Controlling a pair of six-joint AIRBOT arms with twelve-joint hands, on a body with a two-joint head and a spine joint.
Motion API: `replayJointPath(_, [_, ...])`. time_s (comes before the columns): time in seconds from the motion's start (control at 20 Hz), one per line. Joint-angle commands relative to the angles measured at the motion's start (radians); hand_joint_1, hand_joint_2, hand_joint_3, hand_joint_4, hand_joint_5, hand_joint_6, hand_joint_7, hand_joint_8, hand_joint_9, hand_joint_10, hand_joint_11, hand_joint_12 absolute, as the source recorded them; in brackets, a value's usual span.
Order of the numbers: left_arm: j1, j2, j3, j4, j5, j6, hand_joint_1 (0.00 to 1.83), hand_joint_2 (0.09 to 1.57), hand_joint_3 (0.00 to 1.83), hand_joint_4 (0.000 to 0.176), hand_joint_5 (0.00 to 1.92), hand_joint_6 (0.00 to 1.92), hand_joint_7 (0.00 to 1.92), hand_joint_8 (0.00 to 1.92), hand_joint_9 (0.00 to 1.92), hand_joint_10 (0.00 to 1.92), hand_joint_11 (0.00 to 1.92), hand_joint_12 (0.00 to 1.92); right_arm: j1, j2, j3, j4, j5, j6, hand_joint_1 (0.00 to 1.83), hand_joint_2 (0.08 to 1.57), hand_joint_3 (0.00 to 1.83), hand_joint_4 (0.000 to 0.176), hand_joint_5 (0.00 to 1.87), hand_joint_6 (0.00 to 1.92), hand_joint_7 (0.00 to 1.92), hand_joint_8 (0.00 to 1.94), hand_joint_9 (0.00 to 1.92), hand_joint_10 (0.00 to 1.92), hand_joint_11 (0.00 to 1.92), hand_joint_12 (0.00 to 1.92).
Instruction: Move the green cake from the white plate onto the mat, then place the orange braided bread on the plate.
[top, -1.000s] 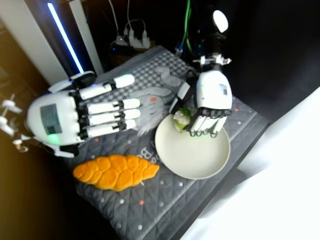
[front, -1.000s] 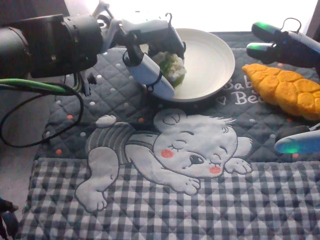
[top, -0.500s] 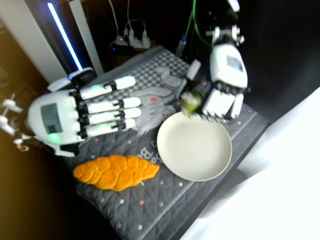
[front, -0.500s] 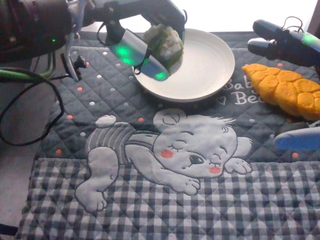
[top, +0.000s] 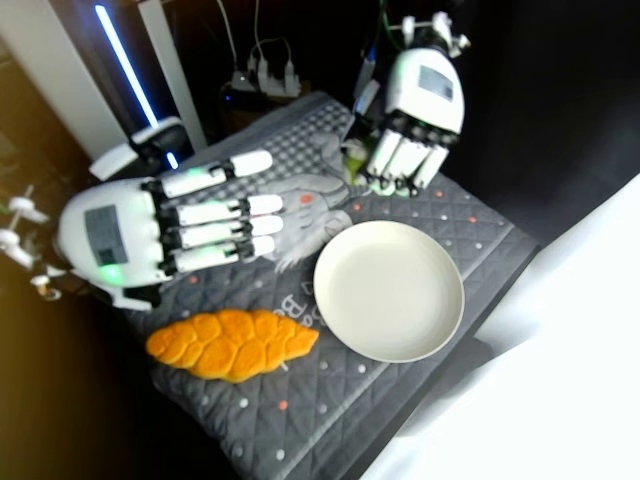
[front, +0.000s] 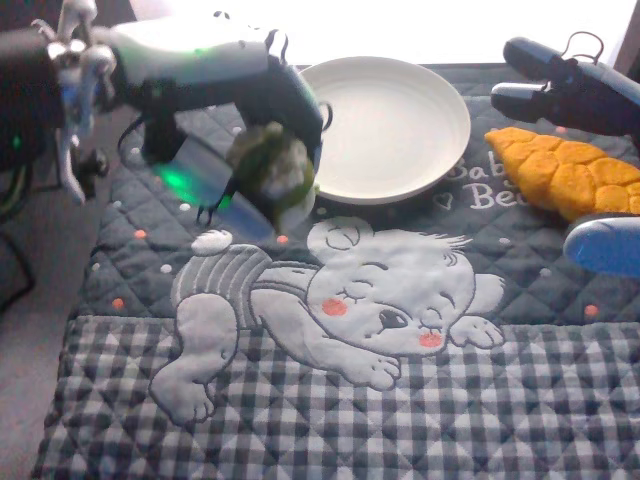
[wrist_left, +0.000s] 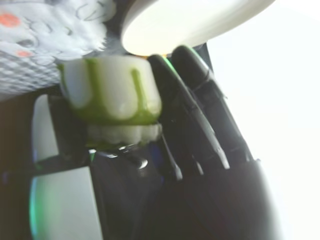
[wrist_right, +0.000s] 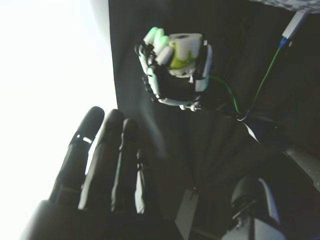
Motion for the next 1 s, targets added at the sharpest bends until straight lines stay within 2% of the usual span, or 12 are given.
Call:
replayJointPath(0.0, [0.01, 0.02, -0.01, -0.057, -0.072, 0.019, 1.4, 1.01, 0.0, 0.0, 1.13, 0.7, 1.43, 0.09, 1.09, 0.9, 0.88, 0.97, 0.005, 0.009, -0.002, 0.031, 0.118, 0.007, 0.26, 0.86, 0.0, 0.164, 0.03, 0.01, 0.41, 0.0, 0.45, 0.0, 0.07, 0.99])
replayJointPath(0.05, [0.024, 0.033, -0.027, -0.076, -0.082, 0.036, 1.4, 1.01, 0.0, 0.0, 1.13, 0.67, 1.41, 0.1, 1.09, 0.93, 0.88, 1.01, 0.005, 0.009, -0.003, 0.031, 0.118, 0.007, 0.29, 0.85, 0.0, 0.16, 0.04, 0.0, 0.41, 0.0, 0.44, 0.0, 0.07, 0.93])
replayJointPath(0.15, [0.058, 0.058, -0.06, -0.115, -0.095, 0.075, 1.4, 1.02, 0.0, 0.0, 1.11, 0.72, 1.3, 0.32, 1.08, 0.98, 0.85, 1.06, 0.005, 0.012, -0.005, 0.031, 0.118, 0.007, 0.27, 0.86, 0.01, 0.165, 0.03, 0.0, 0.37, 0.0, 0.41, 0.0, 0.07, 0.92])
replayJointPath(0.3, [0.093, 0.062, -0.081, -0.12, -0.105, 0.08, 1.38, 1.08, 0.0, 0.0, 1.03, 0.93, 1.12, 0.6, 0.94, 1.17, 0.71, 1.09, 0.005, 0.012, -0.005, 0.031, 0.118, 0.007, 0.31, 0.84, 0.0, 0.176, 0.03, 0.0, 0.38, 0.01, 0.41, 0.01, 0.08, 0.92])
replayJointPath(0.35, [0.098, 0.062, -0.083, -0.12, -0.099, 0.085, 1.38, 1.09, 0.0, 0.0, 1.01, 0.98, 1.09, 0.65, 0.91, 1.18, 0.68, 1.11, 0.005, 0.012, -0.005, 0.031, 0.118, 0.007, 0.31, 0.84, 0.0, 0.152, 0.06, 0.01, 0.42, 0.02, 0.46, 0.02, 0.1, 0.93])
replayJointPath(0.45, [0.1, 0.052, -0.081, -0.111, -0.075, 0.089, 1.36, 1.14, 0.0, 0.0, 0.92, 1.13, 0.96, 0.86, 0.81, 1.32, 0.56, 1.19, 0.005, 0.012, -0.005, 0.031, 0.118, 0.007, 0.32, 0.83, 0.0, 0.174, 0.07, 0.0, 0.43, 0.0, 0.47, 0.0, 0.11, 0.88])
replayJointPath(0.6, [0.111, 0.031, -0.062, -0.109, -0.053, 0.089, 1.37, 1.12, 0.0, 0.0, 0.91, 1.1, 1.01, 0.81, 0.89, 1.24, 0.62, 1.11, 0.005, 0.012, -0.004, 0.031, 0.118, 0.007, 0.28, 0.84, 0.0, 0.176, 0.05, 0.0, 0.38, 0.0, 0.45, 0.0, 0.13, 0.88])
replayJointPath(0.65, [0.116, 0.024, -0.056, -0.109, -0.045, 0.089, 1.38, 1.1, 0.0, 0.0, 0.92, 1.09, 1.04, 0.76, 0.92, 1.2, 0.66, 1.07, 0.005, 0.012, -0.004, 0.031, 0.118, 0.007, 0.27, 0.85, 0.01, 0.169, 0.05, 0.0, 0.39, 0.0, 0.46, 0.0, 0.14, 0.89])
replayJointPath(0.8, [0.128, 0.014, -0.038, -0.116, -0.033, 0.08, 1.37, 1.12, 0.0, 0.0, 0.92, 1.13, 1.03, 0.76, 0.86, 1.25, 0.63, 1.06, 0.005, 0.012, -0.004, 0.031, 0.118, 0.007, 0.35, 0.83, 0.0, 0.176, 0.08, 0.01, 0.43, 0.01, 0.46, 0.0, 0.12, 0.89])
replayJointPath(0.85, [0.13, 0.011, -0.03, -0.12, -0.035, 0.068, 1.27, 1.09, 0.0, 0.0, 0.99, 1.09, 1.07, 0.71, 0.89, 0.75, 0.61, 1.06, 0.005, 0.012, -0.004, 0.031, 0.118, 0.007, 0.37, 0.82, 0.0, 0.176, 0.08, 0.01, 0.43, 0.01, 0.46, 0.0, 0.11, 0.89])
replayJointPath(0.9, [0.13, 0.01, -0.023, -0.121, -0.039, 0.056, 1.19, 1.08, 0.01, 0.0, 1.03, 0.92, 1.03, 0.32, 0.93, 0.5, 0.62, 1.05, 0.005, 0.012, -0.004, 0.031, 0.118, 0.007, 0.35, 0.83, 0.0, 0.176, 0.07, 0.0, 0.42, 0.0, 0.44, 0.0, 0.12, 0.89])
replayJointPath(0.95, [0.133, 0.01, -0.02, -0.121, -0.04, 0.046, 1.17, 1.07, 0.0, 0.0, 1.05, 0.86, 1.05, 0.13, 0.94, 0.38, 0.59, 1.05, 0.005, 0.012, -0.003, 0.031, 0.118, 0.007, 0.36, 0.83, 0.0, 0.176, 0.07, 0.0, 0.41, 0.0, 0.43, 0.0, 0.11, 0.89])
